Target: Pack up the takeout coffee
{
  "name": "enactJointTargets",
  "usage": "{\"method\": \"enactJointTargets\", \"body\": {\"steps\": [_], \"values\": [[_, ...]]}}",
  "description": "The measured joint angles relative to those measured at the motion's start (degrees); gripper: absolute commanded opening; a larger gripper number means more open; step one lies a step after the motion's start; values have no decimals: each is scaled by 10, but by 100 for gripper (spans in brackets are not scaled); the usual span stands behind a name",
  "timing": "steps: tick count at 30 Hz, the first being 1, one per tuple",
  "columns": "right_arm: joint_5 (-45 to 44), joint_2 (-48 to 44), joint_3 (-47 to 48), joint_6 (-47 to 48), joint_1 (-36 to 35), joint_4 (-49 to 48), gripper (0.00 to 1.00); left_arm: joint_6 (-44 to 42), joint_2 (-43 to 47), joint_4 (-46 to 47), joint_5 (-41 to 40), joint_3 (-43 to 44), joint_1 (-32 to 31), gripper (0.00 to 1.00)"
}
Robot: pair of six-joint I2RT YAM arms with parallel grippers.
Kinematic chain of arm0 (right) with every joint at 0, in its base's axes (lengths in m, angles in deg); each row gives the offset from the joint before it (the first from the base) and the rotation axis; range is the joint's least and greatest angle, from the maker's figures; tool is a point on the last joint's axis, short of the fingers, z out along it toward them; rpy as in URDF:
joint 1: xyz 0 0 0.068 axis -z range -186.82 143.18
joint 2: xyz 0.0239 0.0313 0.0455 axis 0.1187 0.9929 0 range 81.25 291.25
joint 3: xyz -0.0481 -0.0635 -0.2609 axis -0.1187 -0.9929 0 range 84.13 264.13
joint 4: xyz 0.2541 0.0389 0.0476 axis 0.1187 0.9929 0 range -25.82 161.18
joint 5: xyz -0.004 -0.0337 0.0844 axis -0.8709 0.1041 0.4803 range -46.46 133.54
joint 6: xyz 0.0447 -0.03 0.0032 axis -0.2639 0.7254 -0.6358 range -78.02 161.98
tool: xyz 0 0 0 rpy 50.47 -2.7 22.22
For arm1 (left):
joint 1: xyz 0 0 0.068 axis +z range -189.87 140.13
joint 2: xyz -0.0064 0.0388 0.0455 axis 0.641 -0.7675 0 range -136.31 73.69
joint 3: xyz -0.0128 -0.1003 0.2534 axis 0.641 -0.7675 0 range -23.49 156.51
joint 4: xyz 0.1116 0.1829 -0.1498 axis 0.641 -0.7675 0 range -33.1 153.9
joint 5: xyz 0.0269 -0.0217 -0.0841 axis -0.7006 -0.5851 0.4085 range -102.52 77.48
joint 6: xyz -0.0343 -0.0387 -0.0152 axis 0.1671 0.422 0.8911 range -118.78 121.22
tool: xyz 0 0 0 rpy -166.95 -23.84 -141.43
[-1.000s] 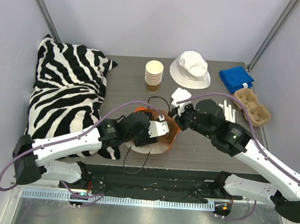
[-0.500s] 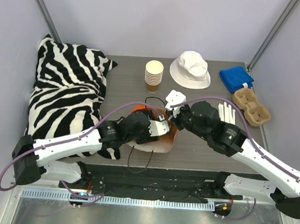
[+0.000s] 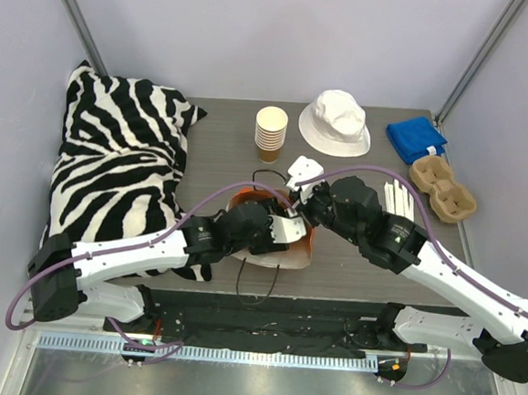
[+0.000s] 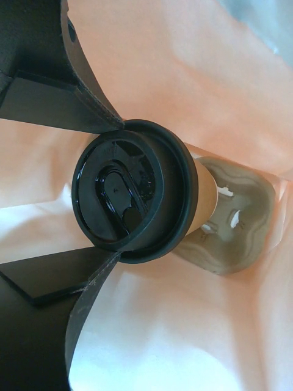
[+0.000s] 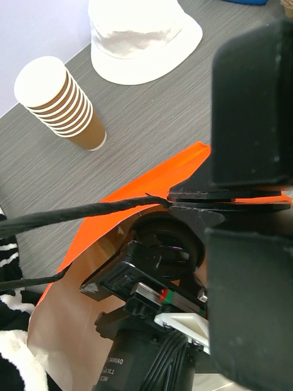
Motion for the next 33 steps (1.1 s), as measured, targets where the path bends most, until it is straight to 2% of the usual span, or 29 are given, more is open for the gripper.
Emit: {"method": "enactJointTargets", "body": {"steps": [24, 33], "values": [[-9, 3, 0, 29, -28, -12, 1, -45, 13, 4, -15, 3, -5, 3], [-8, 2, -2, 26, -28, -13, 1, -73, 4, 46, 4, -38, -7, 3]]}}
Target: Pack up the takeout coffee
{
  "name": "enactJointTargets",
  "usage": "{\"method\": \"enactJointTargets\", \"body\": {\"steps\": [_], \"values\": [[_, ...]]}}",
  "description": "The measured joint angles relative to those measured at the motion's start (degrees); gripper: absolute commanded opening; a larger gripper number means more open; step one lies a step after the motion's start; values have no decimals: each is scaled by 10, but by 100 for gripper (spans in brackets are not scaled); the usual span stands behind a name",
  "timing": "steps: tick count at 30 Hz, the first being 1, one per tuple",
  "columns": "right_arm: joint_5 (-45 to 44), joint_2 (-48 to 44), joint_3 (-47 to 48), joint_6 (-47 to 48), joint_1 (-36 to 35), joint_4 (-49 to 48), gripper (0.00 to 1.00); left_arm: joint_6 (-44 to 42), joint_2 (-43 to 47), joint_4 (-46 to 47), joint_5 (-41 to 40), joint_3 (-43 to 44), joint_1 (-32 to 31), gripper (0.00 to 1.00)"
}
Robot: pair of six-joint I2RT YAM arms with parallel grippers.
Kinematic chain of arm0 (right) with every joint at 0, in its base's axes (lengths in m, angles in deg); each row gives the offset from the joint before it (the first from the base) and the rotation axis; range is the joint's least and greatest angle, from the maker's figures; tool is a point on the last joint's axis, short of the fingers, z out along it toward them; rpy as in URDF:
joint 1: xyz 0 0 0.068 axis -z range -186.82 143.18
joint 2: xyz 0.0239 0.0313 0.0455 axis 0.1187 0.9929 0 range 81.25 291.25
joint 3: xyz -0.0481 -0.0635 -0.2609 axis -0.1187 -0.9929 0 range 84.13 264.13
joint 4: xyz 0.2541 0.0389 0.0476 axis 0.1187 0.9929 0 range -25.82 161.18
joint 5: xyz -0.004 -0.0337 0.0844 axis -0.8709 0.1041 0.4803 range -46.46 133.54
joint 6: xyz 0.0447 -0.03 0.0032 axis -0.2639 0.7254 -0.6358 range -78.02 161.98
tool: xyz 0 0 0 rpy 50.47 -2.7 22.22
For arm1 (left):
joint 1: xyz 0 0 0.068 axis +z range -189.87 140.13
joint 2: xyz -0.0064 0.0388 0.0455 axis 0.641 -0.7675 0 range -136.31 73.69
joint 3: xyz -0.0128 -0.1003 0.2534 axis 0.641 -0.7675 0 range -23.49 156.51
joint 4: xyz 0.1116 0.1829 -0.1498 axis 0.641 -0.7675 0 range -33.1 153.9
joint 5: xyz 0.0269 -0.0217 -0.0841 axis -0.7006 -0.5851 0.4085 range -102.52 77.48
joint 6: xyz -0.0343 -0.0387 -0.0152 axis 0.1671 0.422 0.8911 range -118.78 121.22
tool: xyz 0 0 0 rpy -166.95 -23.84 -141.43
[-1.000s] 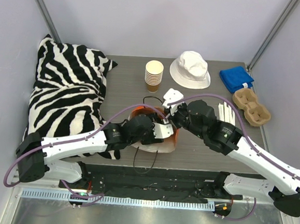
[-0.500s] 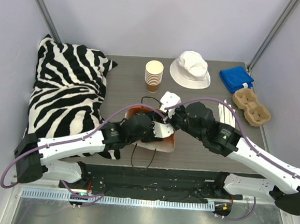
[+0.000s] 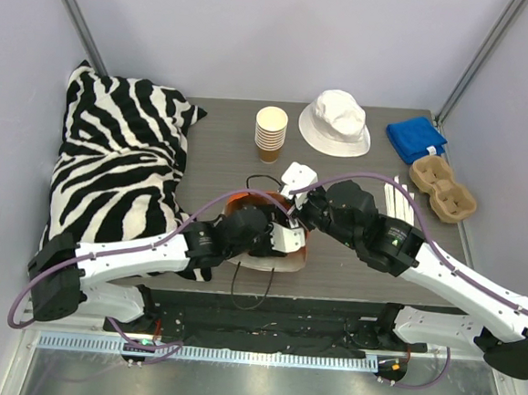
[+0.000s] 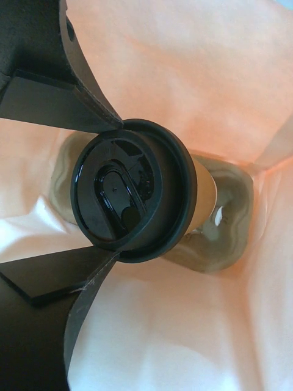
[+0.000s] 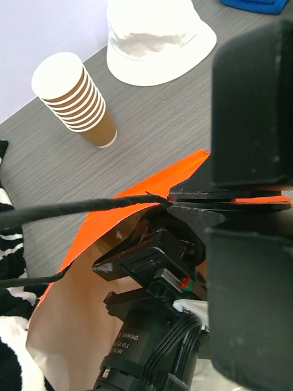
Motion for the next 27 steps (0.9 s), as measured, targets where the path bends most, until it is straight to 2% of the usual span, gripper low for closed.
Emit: {"method": "enactJointTargets", "body": {"steps": [9, 27], "values": [[0, -2, -5, -15, 0, 3, 1, -17, -30, 33, 6, -1, -1, 2], [8, -15, -10, -59, 18, 23, 1, -33, -56, 22, 39, 24, -1, 2]]}}
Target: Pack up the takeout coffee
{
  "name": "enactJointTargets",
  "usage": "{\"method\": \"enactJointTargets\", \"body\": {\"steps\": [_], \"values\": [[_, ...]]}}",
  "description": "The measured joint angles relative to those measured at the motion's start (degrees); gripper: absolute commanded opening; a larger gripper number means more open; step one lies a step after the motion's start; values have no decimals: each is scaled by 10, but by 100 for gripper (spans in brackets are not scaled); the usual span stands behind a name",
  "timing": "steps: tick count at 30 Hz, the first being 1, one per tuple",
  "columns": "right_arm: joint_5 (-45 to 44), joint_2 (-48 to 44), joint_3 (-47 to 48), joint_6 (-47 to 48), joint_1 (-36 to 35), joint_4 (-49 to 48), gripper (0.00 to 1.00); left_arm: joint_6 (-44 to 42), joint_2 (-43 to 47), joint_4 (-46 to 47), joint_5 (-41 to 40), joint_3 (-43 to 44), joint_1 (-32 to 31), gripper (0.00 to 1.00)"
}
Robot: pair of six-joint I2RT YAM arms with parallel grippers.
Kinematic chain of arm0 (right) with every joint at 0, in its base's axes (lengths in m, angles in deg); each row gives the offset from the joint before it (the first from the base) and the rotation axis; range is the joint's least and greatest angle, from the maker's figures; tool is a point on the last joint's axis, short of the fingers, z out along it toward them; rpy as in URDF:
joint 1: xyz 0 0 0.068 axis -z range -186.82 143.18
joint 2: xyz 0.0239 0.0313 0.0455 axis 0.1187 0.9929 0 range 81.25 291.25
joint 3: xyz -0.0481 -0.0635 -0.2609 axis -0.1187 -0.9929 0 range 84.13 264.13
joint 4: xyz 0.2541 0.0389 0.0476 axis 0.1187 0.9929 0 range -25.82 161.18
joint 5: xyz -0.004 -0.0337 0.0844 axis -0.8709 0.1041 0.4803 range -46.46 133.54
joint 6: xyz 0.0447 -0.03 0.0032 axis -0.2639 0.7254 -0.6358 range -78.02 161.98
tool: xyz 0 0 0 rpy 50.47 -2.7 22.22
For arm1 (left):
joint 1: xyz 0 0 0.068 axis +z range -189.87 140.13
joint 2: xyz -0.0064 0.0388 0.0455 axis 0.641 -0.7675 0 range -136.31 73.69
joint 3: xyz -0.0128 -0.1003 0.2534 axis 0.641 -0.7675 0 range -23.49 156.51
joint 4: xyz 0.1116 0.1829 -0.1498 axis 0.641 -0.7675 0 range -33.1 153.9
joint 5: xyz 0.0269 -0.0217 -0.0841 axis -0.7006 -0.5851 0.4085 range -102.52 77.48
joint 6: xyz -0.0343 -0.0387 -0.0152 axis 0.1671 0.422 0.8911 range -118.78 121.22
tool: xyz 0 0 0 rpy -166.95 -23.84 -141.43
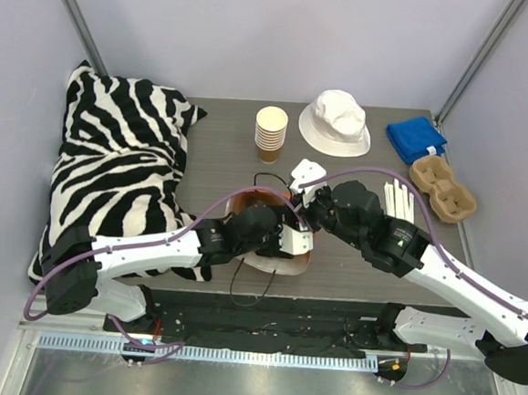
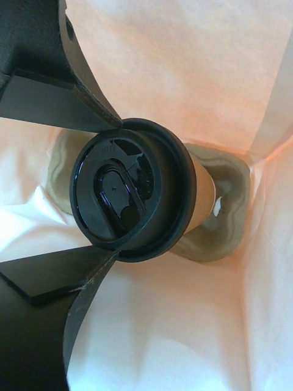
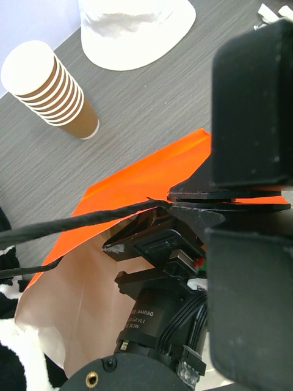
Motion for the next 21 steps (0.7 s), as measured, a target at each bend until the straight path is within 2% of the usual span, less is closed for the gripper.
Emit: {"method": "enactJointTargets", "body": {"steps": [10, 21], "values": [[10, 0, 0, -9, 4, 1, 1, -6, -3, -19, 29, 5, 0, 0], [12, -4, 0, -21, 21, 4, 1, -17, -48, -17, 4, 31, -3, 0]]}}
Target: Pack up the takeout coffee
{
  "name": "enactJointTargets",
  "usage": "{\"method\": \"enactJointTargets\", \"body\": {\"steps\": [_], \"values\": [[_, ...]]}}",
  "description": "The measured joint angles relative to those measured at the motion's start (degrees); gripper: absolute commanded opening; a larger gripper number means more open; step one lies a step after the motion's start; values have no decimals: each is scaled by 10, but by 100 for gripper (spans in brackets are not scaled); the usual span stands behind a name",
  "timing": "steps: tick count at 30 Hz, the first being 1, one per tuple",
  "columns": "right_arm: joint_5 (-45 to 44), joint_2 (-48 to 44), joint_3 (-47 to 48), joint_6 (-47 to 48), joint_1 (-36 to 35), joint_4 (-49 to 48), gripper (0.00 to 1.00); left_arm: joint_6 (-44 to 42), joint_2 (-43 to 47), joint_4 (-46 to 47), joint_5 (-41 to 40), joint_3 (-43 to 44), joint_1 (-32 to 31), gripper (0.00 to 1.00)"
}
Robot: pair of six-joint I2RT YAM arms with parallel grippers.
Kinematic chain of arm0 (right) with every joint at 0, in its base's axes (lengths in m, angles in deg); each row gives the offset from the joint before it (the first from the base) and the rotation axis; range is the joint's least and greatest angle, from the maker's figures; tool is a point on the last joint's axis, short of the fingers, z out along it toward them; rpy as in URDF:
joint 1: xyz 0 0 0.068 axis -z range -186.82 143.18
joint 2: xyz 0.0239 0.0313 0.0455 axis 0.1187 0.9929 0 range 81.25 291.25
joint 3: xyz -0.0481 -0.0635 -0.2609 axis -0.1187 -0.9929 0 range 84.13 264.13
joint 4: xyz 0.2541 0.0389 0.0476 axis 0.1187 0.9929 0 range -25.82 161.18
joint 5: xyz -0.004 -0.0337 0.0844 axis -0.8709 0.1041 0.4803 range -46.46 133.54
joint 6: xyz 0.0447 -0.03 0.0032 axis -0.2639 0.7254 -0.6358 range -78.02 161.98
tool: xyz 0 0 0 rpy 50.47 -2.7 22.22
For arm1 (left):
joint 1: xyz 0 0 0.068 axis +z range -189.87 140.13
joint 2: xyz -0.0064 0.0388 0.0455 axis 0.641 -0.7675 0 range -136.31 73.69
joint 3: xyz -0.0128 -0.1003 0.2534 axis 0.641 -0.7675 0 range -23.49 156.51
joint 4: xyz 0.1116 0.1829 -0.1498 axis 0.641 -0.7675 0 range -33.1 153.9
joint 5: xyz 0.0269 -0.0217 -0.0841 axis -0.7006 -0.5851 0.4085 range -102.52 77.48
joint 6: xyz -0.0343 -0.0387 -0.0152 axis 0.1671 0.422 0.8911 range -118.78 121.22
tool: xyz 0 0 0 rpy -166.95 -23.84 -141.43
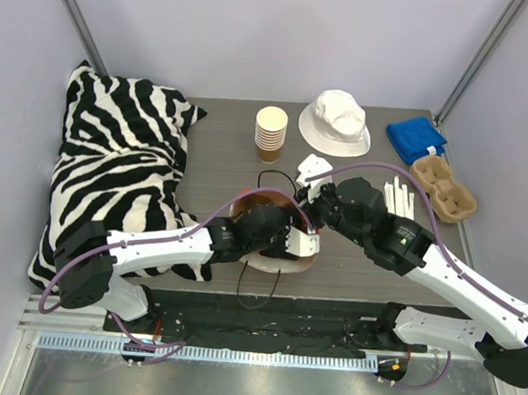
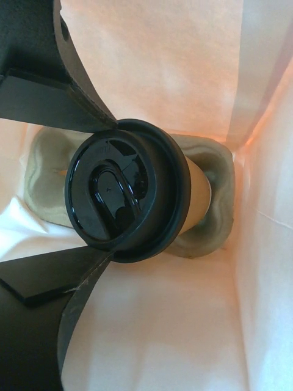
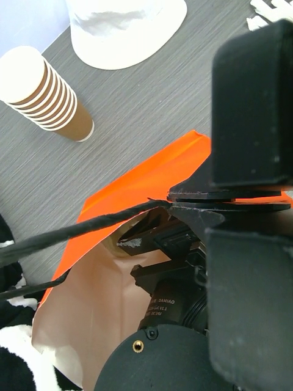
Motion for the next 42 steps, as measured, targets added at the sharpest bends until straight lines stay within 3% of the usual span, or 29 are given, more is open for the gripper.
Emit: {"method": "enactJointTargets", "body": {"steps": [29, 42], "values": [[38, 34, 16, -45, 32, 2, 1, -26, -56, 18, -60, 29, -4, 0], [103, 95, 75, -69, 98, 27, 1, -32, -108, -121, 11, 149, 49, 1]]}}
